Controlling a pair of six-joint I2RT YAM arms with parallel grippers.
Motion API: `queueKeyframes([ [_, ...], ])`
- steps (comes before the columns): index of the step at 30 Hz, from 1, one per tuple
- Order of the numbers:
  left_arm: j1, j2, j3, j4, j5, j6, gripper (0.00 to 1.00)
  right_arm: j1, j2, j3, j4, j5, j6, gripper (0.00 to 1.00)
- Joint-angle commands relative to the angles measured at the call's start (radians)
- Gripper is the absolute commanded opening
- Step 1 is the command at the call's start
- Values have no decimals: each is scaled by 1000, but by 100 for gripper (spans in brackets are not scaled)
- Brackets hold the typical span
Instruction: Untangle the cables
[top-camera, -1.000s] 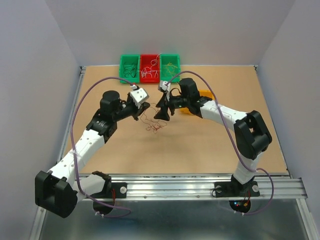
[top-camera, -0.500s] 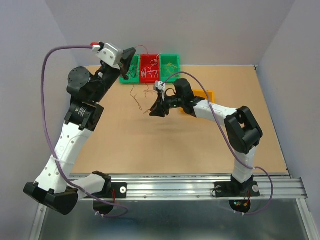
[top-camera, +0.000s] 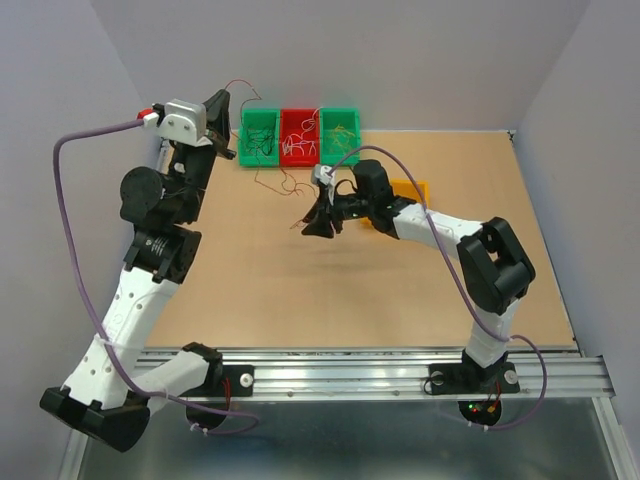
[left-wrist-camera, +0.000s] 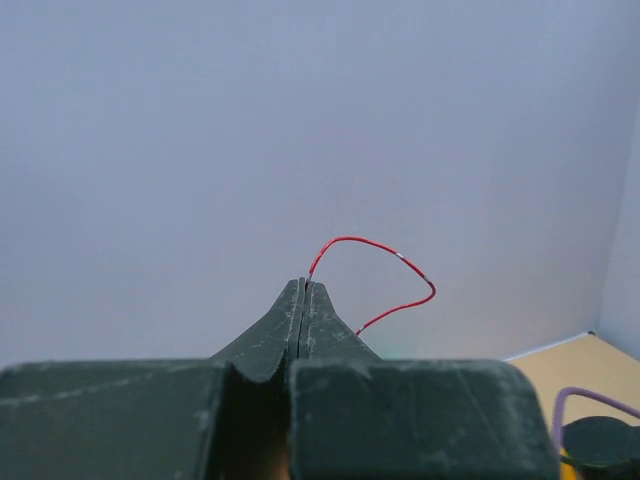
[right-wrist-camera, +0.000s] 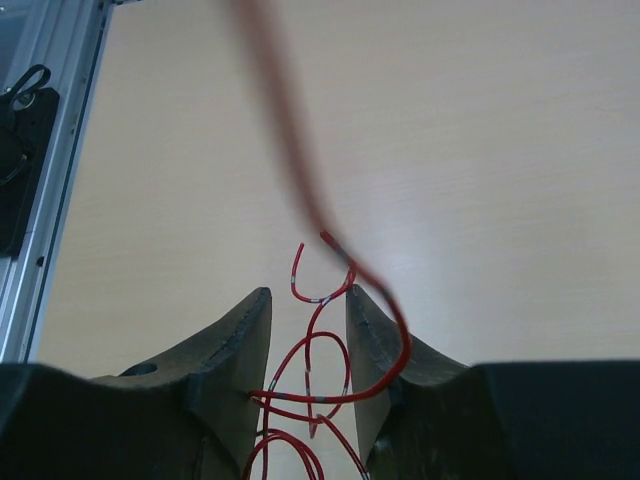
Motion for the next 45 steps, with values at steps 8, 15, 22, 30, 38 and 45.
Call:
queueKeyframes([
  [8,5,38,-180,72,-32,19,0,8,-133,-67,77,54,-8,88],
  [15,5,30,-307,95,101,-36,0,6,-169,-129,208,140,44,88],
  [22,5,50,-338,87,209,-62,0,8,-162,-177,372,275,103,88],
  [30,5,90,-349,80,175,-41,0,6,-78,-107,377,285,136,89],
  [38,5,81,-357,70,146,-39,0,6,-47,-82,383,409,161,87],
  [45,5,113,-366,72,120,-24,0,5,-86,-125,377,387,127,90],
])
